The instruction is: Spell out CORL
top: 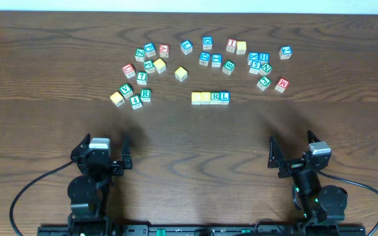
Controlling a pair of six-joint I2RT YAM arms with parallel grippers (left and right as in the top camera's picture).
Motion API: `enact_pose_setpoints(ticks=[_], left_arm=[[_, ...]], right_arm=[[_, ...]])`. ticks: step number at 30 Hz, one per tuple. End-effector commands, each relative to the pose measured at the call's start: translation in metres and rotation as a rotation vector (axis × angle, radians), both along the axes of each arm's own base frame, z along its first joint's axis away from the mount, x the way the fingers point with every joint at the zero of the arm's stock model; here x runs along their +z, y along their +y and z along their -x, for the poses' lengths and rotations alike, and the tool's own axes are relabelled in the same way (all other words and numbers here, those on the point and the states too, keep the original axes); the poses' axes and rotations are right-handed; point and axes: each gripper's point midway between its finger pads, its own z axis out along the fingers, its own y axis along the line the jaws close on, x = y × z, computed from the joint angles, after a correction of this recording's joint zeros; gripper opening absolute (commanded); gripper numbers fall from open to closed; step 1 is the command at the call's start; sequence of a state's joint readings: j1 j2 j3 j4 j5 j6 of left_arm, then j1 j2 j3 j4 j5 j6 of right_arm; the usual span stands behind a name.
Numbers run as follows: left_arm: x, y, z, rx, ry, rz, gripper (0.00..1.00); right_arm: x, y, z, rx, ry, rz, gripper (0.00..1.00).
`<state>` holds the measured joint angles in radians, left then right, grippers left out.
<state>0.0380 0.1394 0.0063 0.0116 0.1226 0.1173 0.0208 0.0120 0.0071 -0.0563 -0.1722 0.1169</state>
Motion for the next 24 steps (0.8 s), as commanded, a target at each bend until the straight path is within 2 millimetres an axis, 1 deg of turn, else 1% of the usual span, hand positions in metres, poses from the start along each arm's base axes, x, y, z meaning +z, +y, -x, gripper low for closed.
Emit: enact_pose_setpoints(ticks=[1,3,7,8,24], left_arm=[[0.002,0.003,0.003,0.013,-0.013,-0.025,0.98],[-0.001,0.003,0.005,0.013,-0.003,-0.027,0.97],[0.012,0.004,0.006,0.016,-0.061,-0.029,0.98],[0.012,0.004,0.006,0.016,-0.063,-0.030,0.98],[0.012,0.004,0.006,0.015,-0.059,-0.029,0.98]], right_arm=[[0.000,0.000,0.000,0.002,-0.003,0.009,0.99],[0.000,0.000,0.000,0.002,-0.003,0.009,0.99],[0.000,0.000,0.000,0.002,-0.003,0.009,0.99],[0.000,0.000,0.000,0.002,-0.003,0.009,0.99],[0.000,0.000,0.000,0.002,-0.003,0.009,0.99]])
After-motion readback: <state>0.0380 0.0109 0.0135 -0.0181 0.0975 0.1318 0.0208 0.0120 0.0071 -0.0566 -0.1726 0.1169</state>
